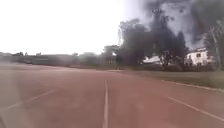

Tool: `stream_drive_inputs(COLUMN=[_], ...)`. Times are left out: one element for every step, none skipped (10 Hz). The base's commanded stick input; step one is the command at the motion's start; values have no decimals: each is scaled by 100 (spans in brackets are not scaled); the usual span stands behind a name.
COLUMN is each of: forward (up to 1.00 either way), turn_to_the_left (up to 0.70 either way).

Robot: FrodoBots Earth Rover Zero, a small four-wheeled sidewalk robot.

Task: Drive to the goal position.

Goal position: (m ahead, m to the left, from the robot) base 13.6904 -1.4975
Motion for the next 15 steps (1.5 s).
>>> stream_drive_inputs(forward=[70, 70, 70, 70, 70, 70, 70, 70, 70, 70, 70, 70, 70, 70, 70], turn_to_the_left=[0, 0, 0, 0, 0, 0, 0, 0, 0, 0, 0, 0, 0, 0, 0])
